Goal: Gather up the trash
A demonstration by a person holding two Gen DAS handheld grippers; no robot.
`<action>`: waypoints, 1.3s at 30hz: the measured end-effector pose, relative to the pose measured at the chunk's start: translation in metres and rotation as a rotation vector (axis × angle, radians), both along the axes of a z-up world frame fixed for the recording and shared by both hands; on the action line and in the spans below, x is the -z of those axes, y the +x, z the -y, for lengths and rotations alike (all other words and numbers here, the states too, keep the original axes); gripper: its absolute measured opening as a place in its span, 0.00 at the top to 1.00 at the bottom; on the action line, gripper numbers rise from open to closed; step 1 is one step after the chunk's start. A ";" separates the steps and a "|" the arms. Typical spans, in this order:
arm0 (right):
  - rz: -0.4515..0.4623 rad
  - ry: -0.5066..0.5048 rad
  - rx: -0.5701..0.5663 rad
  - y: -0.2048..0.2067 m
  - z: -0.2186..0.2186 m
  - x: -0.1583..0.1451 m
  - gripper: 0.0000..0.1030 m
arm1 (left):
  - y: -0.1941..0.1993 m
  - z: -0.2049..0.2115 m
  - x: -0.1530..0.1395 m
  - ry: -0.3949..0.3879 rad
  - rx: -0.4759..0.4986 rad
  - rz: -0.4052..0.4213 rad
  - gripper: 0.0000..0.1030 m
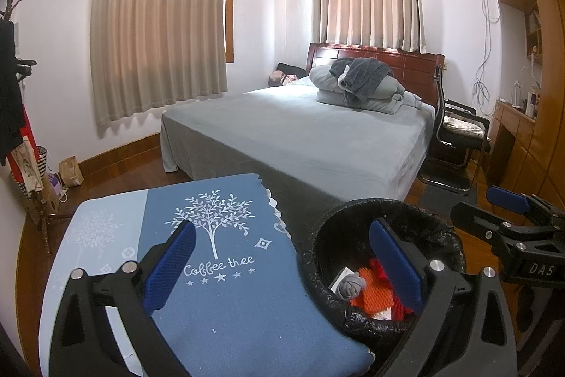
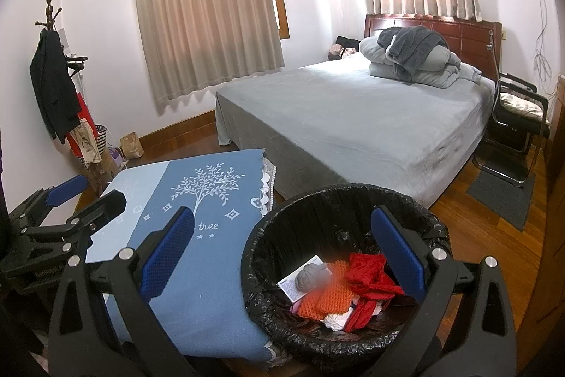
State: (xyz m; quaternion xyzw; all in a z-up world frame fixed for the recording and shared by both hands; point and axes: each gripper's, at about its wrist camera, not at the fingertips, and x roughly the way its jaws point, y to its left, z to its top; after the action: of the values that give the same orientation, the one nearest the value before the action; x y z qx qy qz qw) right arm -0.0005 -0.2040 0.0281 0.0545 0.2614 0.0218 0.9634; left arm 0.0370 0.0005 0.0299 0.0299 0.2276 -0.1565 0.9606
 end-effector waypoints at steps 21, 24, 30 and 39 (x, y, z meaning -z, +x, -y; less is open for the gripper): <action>-0.001 0.001 0.000 0.000 0.000 -0.001 0.05 | 0.000 0.001 -0.001 0.002 0.000 0.000 0.06; 0.000 0.000 0.000 0.000 0.000 -0.001 0.05 | -0.001 0.001 -0.001 0.002 0.000 -0.001 0.06; -0.002 0.002 0.001 0.001 0.000 -0.001 0.05 | -0.001 0.002 -0.002 0.005 0.001 -0.002 0.06; -0.001 0.001 0.000 0.001 0.001 -0.002 0.05 | -0.005 -0.001 0.005 0.007 0.004 -0.004 0.06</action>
State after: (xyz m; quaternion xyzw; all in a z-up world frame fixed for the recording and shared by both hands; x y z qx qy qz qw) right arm 0.0001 -0.2045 0.0301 0.0552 0.2621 0.0218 0.9632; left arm 0.0320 0.0010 0.0246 0.0334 0.2298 -0.1578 0.9598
